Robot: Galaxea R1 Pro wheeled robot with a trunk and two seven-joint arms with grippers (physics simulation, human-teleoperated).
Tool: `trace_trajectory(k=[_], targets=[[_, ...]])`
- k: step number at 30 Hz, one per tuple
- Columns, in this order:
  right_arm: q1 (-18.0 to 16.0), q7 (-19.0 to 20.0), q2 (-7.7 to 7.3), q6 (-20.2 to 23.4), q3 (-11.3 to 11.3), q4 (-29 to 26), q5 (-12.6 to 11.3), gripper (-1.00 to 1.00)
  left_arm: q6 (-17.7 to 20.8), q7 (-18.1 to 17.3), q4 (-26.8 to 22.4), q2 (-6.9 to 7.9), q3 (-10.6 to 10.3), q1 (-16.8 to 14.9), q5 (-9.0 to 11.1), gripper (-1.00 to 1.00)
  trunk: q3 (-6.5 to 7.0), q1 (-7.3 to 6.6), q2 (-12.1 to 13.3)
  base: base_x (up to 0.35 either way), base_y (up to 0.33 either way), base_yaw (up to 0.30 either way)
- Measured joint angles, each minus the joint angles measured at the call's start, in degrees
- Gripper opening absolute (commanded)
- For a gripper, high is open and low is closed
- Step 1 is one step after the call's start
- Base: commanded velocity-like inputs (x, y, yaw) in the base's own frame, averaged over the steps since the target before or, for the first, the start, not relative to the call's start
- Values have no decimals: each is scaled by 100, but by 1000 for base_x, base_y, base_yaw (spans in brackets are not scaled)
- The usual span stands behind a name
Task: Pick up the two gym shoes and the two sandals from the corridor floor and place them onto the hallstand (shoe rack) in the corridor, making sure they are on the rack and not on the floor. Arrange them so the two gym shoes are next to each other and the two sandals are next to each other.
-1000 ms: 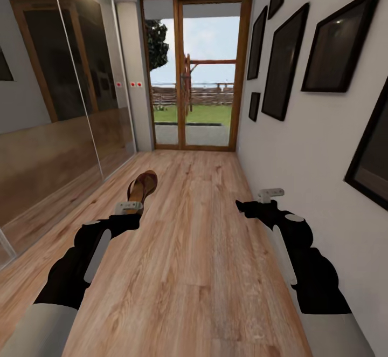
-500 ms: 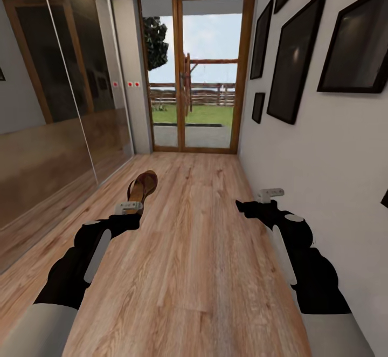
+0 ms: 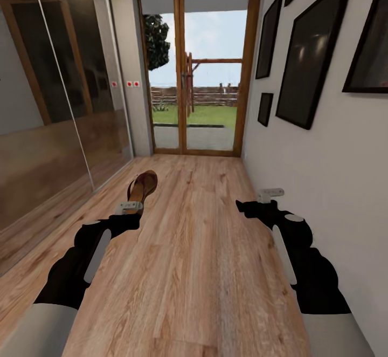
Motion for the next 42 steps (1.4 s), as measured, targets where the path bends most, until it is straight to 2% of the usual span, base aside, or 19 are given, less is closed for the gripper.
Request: trace_trajectory(k=[4,6,10,11,12,15,17,23,31,42], targets=[[0,0,0,0,0,0,0,100,-19,-2,0,0,0,0,2,-100,9,0,0,290,0,257],[0,0,0,0,0,0,0,100,-146,-6,0,0,0,2,4,-100,15,2,0,141,0,271],[0,0,0,0,0,0,1,100,-1088,-18,57,0,0,150,-8,-100,29,3,0,42,0,276],[0,1,0,0,0,0,0,100,-1639,-24,94,1,0,317,-23,-100,33,4,0,12,0,278],[0,1,0,0,0,0,1,100,-1989,-26,108,0,0,422,-22,-100,37,4,0,9,0,278],[0,0,0,0,0,0,1,100,-2568,-28,136,5,3,562,-32,-100,48,4,0,4,0,279],[0,0,0,0,0,0,1,100,-2761,-29,150,8,6,608,-35,-100,56,4,0,1,0,279],[0,0,0,0,0,0,1,100,-3127,-27,159,9,8,665,-35,-100,80,4,0,0,0,279],[0,0,0,0,0,0,1,100,-3164,-27,255,9,8,667,-42,-100,113,3,0,30,0,273],[0,0,0,1,0,-1,0,100,-3172,-27,276,8,8,666,-44,-100,130,0,0,327,-8,45]])
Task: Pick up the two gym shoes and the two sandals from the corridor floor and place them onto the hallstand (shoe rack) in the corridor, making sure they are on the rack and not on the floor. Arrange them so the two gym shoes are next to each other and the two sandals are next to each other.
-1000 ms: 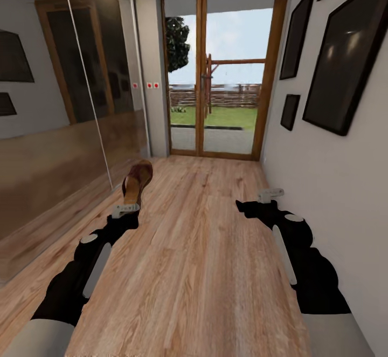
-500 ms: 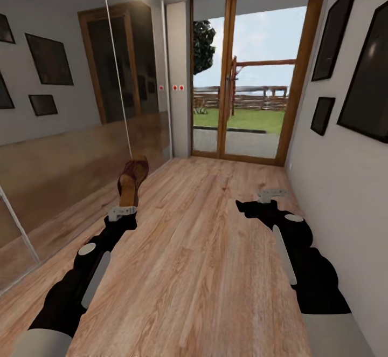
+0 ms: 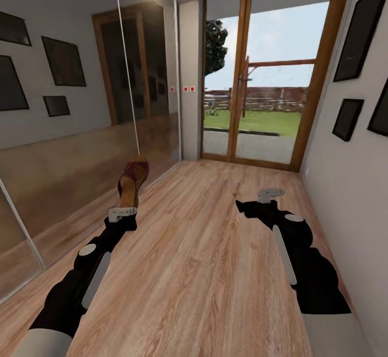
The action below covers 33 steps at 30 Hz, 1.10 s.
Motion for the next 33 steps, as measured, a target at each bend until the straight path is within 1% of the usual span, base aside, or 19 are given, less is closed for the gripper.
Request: trace_trajectory(k=[15,20,33], targets=[[0,0,0,1,0,0,0,100,-1,0,1,0,0,0,0,-100,0,0,0,311,-158,7],[-1,0,1,-1,1,1,1,100,1,0,-1,1,0,1,1,-100,0,2,0,152,-36,236],[-1,0,1,-1,1,1,1,100,1,0,-1,1,0,1,1,-100,0,4,0,10,-2,286]])
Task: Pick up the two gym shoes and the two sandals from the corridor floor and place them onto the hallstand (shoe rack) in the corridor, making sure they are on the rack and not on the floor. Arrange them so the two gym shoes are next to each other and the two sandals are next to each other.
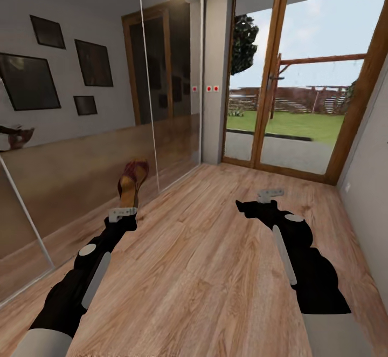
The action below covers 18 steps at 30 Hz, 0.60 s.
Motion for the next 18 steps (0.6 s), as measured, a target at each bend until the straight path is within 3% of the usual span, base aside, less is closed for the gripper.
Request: trace_trajectory(k=[9,12,16,18], targets=[[0,0,0,0,0,0,0,100,-9,0,0,0,0,0,0,-100,0,0,0,0,0,289],[0,0,0,0,0,0,0,100,-436,4,82,3,1,55,-10,-100,0,0,0,0,0,289],[-1,0,0,0,1,0,0,100,-1606,5,268,10,6,389,-14,-100,-1,0,0,0,0,289],[-1,0,0,0,1,1,0,100,-1920,10,299,14,6,481,-11,-100,-1,0,0,0,0,289]])
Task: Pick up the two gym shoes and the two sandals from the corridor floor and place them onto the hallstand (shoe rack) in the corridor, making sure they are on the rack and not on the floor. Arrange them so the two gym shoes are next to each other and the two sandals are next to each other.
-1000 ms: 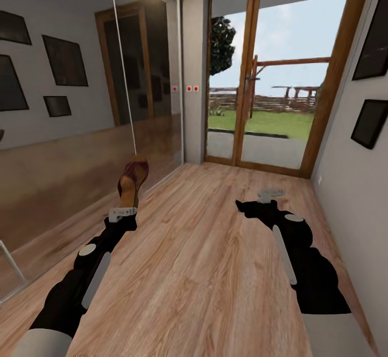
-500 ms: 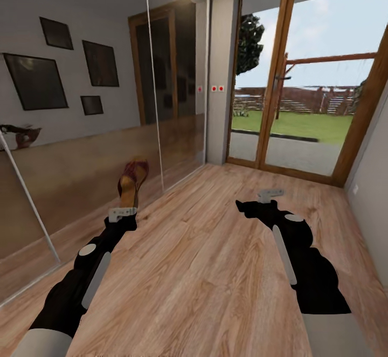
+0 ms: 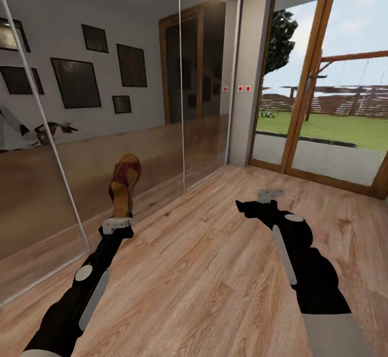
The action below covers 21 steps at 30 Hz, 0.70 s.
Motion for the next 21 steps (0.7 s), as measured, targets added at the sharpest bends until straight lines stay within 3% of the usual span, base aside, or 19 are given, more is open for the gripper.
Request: trace_trajectory(k=[4,12,21], targets=[[0,0,0,0,0,0,0,100,-265,7,26,3,2,79,2,-100,0,0,0,0,0,289],[0,0,0,0,0,0,0,100,-335,8,33,3,1,100,2,-100,0,0,0,8,0,289],[0,0,0,1,0,0,-1,100,-336,17,33,4,-1,100,2,-100,0,-3,0,237,-36,289]])
